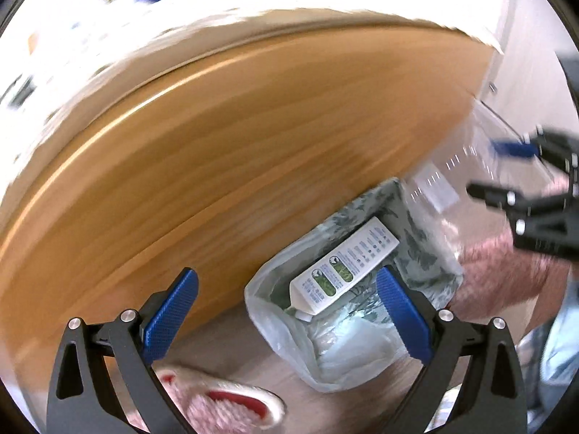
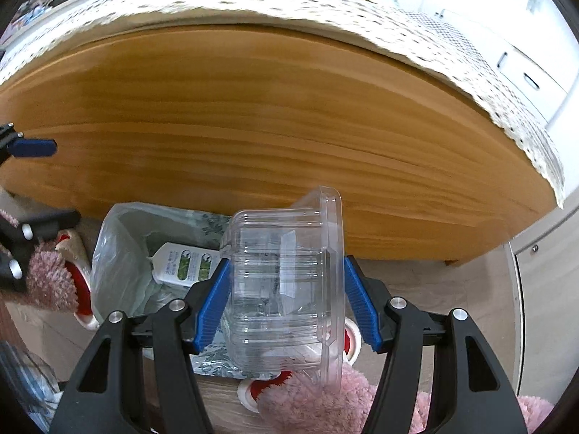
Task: Collect trash
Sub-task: 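Lower the clear plastic container with the right tool into the trash bag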
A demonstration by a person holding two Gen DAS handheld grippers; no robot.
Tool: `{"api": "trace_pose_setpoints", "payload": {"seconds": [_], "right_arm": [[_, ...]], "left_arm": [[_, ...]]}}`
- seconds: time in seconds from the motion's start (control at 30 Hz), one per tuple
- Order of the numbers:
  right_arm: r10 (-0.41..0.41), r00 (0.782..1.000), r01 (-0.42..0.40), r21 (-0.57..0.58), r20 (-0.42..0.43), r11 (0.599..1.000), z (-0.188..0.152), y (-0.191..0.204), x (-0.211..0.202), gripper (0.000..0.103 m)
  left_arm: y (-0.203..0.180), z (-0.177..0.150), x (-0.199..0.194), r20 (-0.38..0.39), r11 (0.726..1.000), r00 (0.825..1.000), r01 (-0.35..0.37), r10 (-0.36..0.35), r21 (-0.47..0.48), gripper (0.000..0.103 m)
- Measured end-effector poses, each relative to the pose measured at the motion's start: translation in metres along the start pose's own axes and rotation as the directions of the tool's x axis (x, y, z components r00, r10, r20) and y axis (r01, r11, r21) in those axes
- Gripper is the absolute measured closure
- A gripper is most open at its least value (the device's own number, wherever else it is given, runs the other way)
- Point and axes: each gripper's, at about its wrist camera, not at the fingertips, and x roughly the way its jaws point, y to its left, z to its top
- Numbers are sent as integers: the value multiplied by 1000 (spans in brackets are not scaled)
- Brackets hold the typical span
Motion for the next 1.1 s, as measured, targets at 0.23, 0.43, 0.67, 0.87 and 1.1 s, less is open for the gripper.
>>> {"api": "trace_pose_setpoints", "payload": {"seconds": [0.23, 0.43, 0.67, 0.87, 1.1], "right_arm": [[12, 1000, -15, -132, -23, 991, 2, 23, 5, 43], [18, 999, -30, -305, -44, 952, -2, 50, 16, 43], [31, 999, -44, -525, -34, 850, -16, 79, 31, 43], [28, 1000, -22, -737, -4, 675, -44, 105, 47, 43], [67, 998, -33, -865, 1, 501, -72, 121, 59, 43]], "left_arm": [[26, -13, 7, -41, 992, 999, 0, -5, -126, 8], [19, -20, 28, -107, 995, 994, -5, -5, -96, 8], [19, -28, 43, -164, 996, 986, -10, -4, -85, 8], [24, -33, 50, -199, 994, 980, -35, 13, -106, 8], [32, -42, 63, -251, 990, 967, -63, 30, -124, 8]]}}
